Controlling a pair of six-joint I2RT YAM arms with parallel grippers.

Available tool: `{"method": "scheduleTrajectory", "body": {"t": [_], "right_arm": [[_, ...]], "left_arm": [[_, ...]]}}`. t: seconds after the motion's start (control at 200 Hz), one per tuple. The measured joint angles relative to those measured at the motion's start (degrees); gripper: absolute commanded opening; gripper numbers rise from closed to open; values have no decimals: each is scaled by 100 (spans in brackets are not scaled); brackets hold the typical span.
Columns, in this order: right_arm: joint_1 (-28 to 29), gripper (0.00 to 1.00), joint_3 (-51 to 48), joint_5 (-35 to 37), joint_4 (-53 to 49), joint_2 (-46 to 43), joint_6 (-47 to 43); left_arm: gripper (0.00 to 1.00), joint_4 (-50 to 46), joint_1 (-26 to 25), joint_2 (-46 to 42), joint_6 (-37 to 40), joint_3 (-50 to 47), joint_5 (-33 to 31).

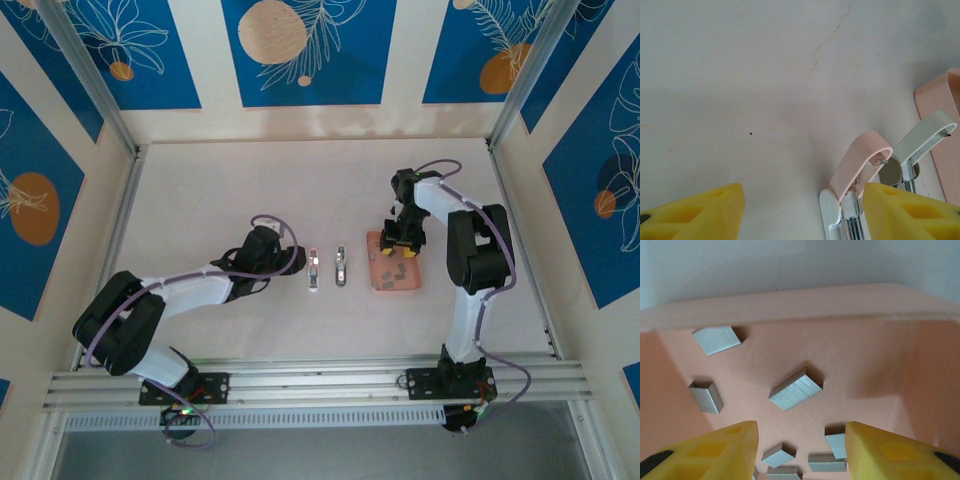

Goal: Load the staples into the stapler

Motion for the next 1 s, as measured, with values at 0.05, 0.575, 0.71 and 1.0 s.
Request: {"method": "scheduleTrajectory", "body": {"t": [0.05, 0.575, 0.71, 1.0], "right_arm": [[0, 48, 9, 0, 22, 28, 20], [26, 40, 103, 0, 275, 256, 81], [26, 35, 103, 7, 291, 328, 94], [37, 26, 103, 98, 291, 328, 101]], "left_arm": [[64, 2, 0, 0, 0, 0, 2], [65, 42, 0, 2, 0, 0, 2], [64, 42, 0, 2, 0, 0, 2], [64, 42, 0, 2, 0, 0, 2]]}}
